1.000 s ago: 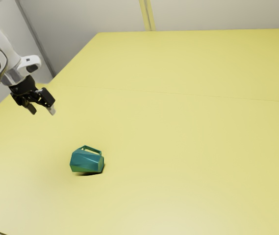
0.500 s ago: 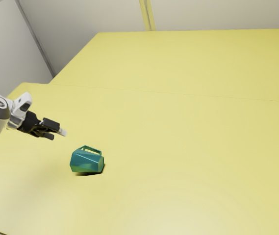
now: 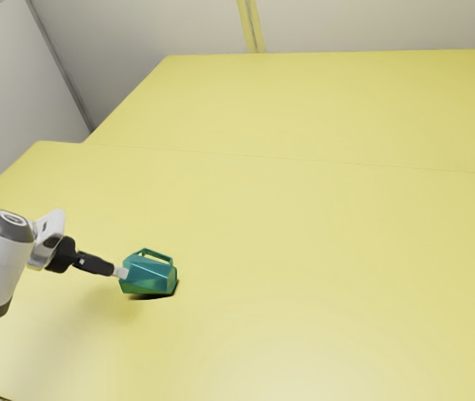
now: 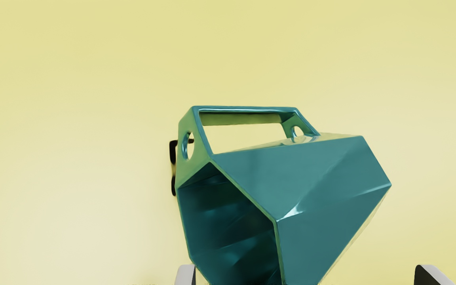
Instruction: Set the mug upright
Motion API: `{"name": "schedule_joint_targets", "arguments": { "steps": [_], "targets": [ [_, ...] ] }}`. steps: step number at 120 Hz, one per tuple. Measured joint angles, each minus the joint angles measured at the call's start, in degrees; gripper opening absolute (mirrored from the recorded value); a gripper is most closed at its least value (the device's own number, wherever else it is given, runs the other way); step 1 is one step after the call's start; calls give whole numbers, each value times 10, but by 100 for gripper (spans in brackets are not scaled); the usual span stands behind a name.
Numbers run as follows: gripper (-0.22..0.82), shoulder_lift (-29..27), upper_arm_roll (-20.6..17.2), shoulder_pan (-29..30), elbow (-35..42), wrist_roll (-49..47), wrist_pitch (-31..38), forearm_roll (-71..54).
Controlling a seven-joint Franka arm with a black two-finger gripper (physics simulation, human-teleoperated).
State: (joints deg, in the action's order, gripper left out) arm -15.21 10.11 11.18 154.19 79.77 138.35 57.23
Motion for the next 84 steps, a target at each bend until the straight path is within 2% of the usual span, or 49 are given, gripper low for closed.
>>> {"name": "schedule_joint_targets", "arguments": {
  "steps": [22,84],
  "targets": [
    [60,30,-1,-2,-2,63,11,20],
    [55,49,-3,-55,-1,175,20,88]
  ]
}}
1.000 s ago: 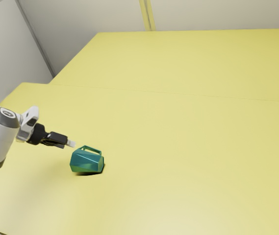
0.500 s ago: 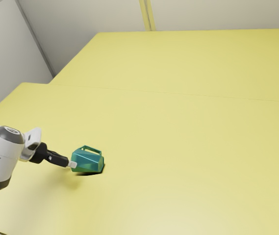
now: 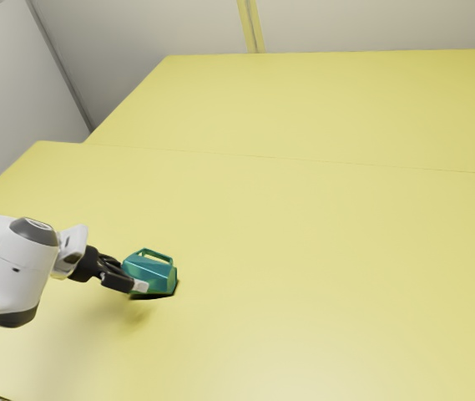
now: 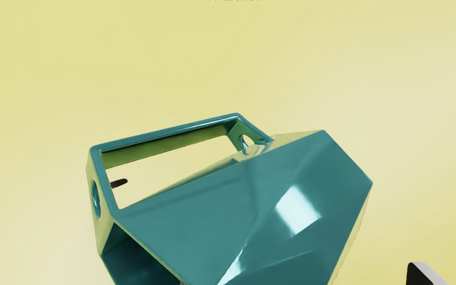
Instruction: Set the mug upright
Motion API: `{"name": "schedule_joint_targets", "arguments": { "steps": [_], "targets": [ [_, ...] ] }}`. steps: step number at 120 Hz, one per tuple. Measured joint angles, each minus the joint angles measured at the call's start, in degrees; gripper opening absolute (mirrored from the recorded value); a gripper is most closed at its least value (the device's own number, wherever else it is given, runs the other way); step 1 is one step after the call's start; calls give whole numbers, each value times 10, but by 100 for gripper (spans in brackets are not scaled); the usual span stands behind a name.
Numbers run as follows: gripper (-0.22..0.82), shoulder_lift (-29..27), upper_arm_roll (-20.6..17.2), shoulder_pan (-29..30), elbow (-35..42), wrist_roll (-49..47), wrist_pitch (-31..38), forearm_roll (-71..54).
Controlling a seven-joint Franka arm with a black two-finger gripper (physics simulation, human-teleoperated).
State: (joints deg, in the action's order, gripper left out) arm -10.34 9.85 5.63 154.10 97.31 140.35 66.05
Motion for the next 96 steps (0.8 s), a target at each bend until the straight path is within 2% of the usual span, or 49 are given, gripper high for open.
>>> {"name": "schedule_joint_targets", "arguments": {
  "steps": [8,29,52,77,96],
  "targets": [
    [52,0,-1,0,0,10,1,5],
    [35,-3,-9,0,-3,31,1,11],
    [25,-5,-22,-1,-12,47,1,31],
    [-3,-4,-30,-5,-26,58,3,49],
    [-12,-7,-33,-5,-36,63,7,50]
  ]
}}
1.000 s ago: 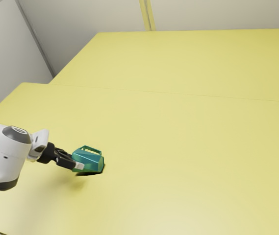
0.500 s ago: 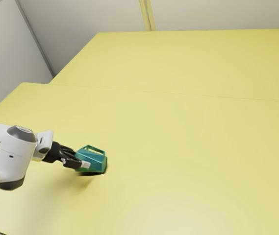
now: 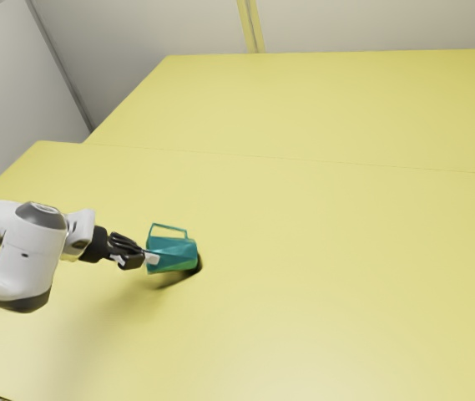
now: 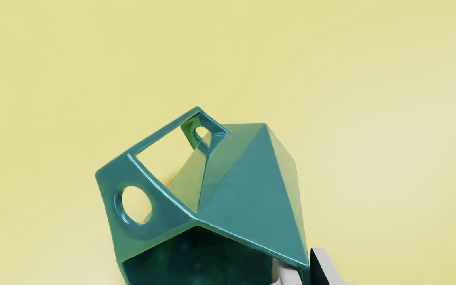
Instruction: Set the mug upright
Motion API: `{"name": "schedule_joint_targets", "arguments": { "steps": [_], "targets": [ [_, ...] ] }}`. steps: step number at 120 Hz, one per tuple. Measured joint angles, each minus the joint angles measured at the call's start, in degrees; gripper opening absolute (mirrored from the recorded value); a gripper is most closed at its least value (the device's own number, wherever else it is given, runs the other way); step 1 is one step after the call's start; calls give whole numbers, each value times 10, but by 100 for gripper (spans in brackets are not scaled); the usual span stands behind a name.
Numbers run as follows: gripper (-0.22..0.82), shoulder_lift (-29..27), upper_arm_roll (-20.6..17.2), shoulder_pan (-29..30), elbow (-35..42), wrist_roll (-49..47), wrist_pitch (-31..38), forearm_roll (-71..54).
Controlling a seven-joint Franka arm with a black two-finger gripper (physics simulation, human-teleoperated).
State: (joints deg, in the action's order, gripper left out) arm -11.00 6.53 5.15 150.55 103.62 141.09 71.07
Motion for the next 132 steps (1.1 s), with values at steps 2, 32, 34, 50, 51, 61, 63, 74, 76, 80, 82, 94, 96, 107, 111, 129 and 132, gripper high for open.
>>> {"name": "schedule_joint_targets", "arguments": {
  "steps": [2,32,34,50,51,61,63,74,76,80,82,94,96,107,111,129,132],
  "targets": [
    [-13,0,0,0,0,0,1,0],
    [-17,-2,-15,-13,-27,-8,23,-21],
    [-17,-2,-16,-16,-34,-10,25,-31],
    [-18,-1,-17,-35,-71,-59,33,-164],
    [-18,-1,-17,-35,-72,-63,34,-174],
    [-18,-1,-17,-43,-77,-117,30,-256],
    [-18,-1,-17,-44,-79,-129,28,-271],
    [-18,1,-16,-61,-102,-201,6,-357],
    [-18,2,-15,-65,-107,-215,-1,-373],
    [-18,3,-14,-73,-120,-244,-14,-405],
    [-18,3,-14,-78,-126,-258,-21,-420],
    [-18,13,-4,-101,-148,-340,-59,-480],
    [-18,15,3,-109,-149,-352,-64,-486],
    [-18,24,36,-152,-152,-417,-84,-509],
    [-18,26,40,-159,-152,-438,-89,-517],
    [-18,24,43,-170,-148,-521,-101,-537],
    [-18,23,44,-170,-148,-533,-101,-542]
  ]
}}
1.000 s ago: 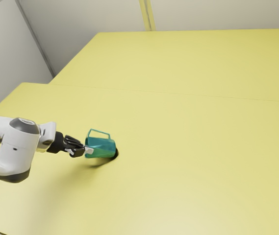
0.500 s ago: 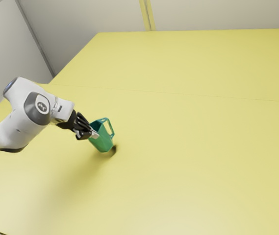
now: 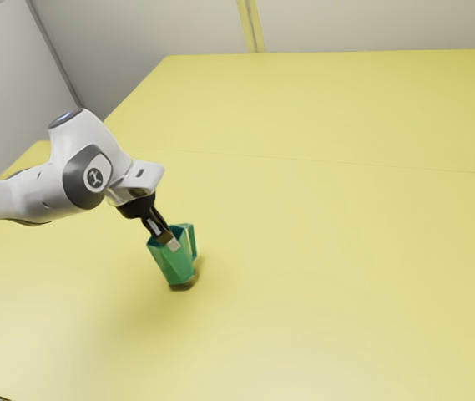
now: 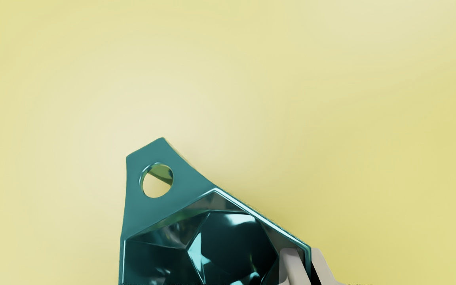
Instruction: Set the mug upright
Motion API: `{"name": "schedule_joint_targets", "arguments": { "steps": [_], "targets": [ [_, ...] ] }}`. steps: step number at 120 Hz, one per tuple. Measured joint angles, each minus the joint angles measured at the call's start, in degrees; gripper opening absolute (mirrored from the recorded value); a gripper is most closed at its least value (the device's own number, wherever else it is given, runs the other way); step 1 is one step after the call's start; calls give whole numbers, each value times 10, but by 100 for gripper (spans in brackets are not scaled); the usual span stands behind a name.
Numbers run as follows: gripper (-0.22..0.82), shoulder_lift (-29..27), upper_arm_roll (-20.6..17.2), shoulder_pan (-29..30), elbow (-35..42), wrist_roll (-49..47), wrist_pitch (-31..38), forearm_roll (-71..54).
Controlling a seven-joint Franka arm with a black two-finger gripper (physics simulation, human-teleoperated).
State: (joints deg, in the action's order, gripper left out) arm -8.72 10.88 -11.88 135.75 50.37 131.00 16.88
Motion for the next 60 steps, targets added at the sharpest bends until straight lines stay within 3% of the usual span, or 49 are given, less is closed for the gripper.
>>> {"name": "schedule_joint_targets", "arguments": {
  "steps": [24,60],
  "targets": [
    [-18,-10,0,0,14,-79,21,-41],
    [-18,-27,-3,0,60,-160,114,-63]
  ]
}}
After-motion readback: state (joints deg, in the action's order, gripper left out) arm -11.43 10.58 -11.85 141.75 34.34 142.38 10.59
